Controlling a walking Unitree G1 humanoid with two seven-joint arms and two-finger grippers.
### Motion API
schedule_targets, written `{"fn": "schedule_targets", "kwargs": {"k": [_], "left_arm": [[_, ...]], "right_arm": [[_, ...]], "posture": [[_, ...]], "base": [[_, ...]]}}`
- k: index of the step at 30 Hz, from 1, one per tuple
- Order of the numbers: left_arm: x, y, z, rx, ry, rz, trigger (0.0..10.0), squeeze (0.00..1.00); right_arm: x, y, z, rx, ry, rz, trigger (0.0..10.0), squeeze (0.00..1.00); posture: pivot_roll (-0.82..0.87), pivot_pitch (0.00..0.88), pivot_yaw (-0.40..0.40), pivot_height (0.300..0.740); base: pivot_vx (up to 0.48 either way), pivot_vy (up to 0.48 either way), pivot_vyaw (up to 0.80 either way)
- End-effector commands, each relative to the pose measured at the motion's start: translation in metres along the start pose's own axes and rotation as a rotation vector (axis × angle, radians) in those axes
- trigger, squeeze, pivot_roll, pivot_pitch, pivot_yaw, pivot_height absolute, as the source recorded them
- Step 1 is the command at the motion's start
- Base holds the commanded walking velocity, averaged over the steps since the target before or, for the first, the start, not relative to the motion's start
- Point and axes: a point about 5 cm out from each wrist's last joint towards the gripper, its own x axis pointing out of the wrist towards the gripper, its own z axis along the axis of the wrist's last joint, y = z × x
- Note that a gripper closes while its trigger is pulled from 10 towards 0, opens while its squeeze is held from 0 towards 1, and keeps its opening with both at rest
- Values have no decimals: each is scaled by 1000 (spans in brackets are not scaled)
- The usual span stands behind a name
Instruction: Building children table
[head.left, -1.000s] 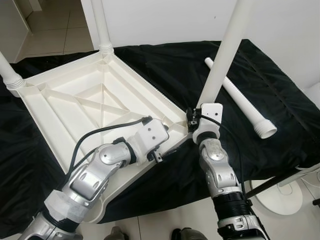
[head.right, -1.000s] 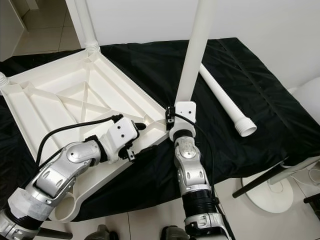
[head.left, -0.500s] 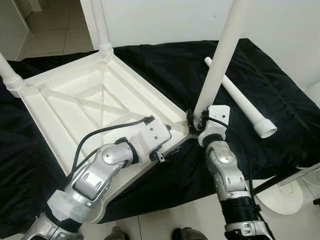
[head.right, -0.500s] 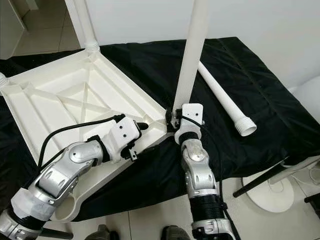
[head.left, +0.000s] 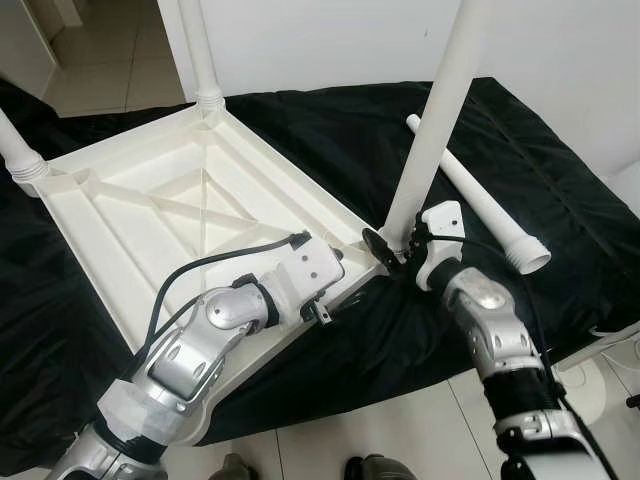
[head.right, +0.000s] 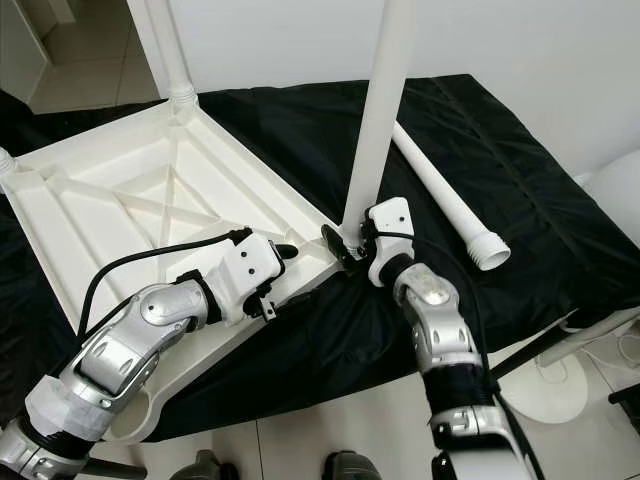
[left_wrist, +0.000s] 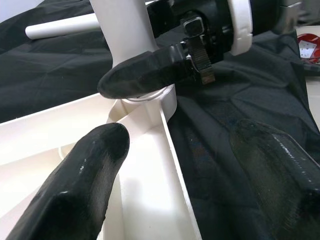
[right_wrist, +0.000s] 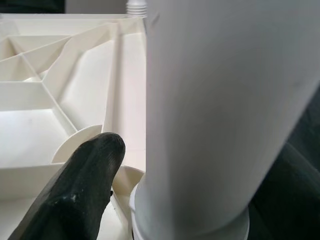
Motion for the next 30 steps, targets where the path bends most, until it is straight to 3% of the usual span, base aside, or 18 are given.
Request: {"fn": "schedule_targets", "kwargs": {"k": [1, 8, 9, 12, 13, 14, 15, 20, 21, 30], "left_arm": [[0, 0, 0, 14, 8, -37, 10000, 0], [-1, -1, -1, 15, 13, -37, 10000, 0], [-1, -1, -1, 15, 14, -36, 10000, 0], [-1, -1, -1, 15, 15, -36, 10000, 0], [-1, -1, -1, 15, 15, -34, 10000, 0], [-1, -1, -1, 15, 15, -34, 10000, 0], [-2, 0, -1, 14, 16, -32, 10000, 0], [-2, 0, -1, 13, 18, -28, 10000, 0], [-2, 0, -1, 13, 18, -28, 10000, 0], [-1, 0, -1, 14, 18, -27, 10000, 0]], "right_arm": [[2, 3, -2, -21, 11, 41, 10000, 0], [9, -4, -5, -75, 44, 128, 10000, 0], [10, -6, -8, -82, 56, 141, 3490, 0], [11, -7, -9, -85, 63, 148, 3490, 0], [11, -9, -10, -91, 70, 153, 1294, 0], [11, -9, -10, -91, 70, 153, 1294, 0], [10, -10, -14, -89, 88, 155, 0, 0], [7, -12, -20, -77, 106, 147, 0, 0], [6, -12, -22, -59, 105, 131, 10000, 0], [6, -9, -29, 8, 79, 18, 10000, 0]], "posture": [[-85, 52, 28, 740], [-75, 58, 29, 740], [-75, 58, 29, 740], [-71, 63, 28, 740], [-70, 64, 27, 740], [-70, 64, 27, 740], [-70, 64, 27, 740], [-69, 71, 28, 740], [-71, 73, 27, 740], [-75, 74, 26, 740]], "base": [[0, 0, 0], [0, 0, 0], [0, 0, 0], [0, 0, 0], [0, 0, 0], [0, 0, 0], [0, 0, 0], [0, 0, 0], [0, 0, 0], [0, 0, 0]]}}
